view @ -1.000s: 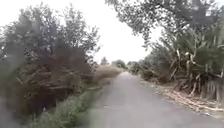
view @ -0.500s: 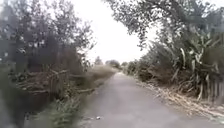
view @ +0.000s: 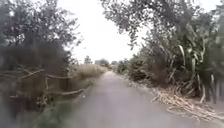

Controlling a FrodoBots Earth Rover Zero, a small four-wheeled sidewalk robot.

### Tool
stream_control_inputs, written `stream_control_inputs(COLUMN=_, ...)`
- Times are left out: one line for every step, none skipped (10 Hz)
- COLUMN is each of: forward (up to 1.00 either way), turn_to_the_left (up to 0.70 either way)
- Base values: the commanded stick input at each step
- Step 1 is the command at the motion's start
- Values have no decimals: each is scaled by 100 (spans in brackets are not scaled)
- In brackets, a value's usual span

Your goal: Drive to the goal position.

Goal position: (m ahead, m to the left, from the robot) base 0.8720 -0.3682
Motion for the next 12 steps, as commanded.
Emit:
stream_control_inputs(forward=70, turn_to_the_left=0)
stream_control_inputs(forward=70, turn_to_the_left=0)
stream_control_inputs(forward=70, turn_to_the_left=0)
stream_control_inputs(forward=70, turn_to_the_left=0)
stream_control_inputs(forward=70, turn_to_the_left=0)
stream_control_inputs(forward=70, turn_to_the_left=0)
stream_control_inputs(forward=70, turn_to_the_left=0)
stream_control_inputs(forward=70, turn_to_the_left=0)
stream_control_inputs(forward=70, turn_to_the_left=0)
stream_control_inputs(forward=70, turn_to_the_left=0)
stream_control_inputs(forward=70, turn_to_the_left=32)
stream_control_inputs(forward=70, turn_to_the_left=28)
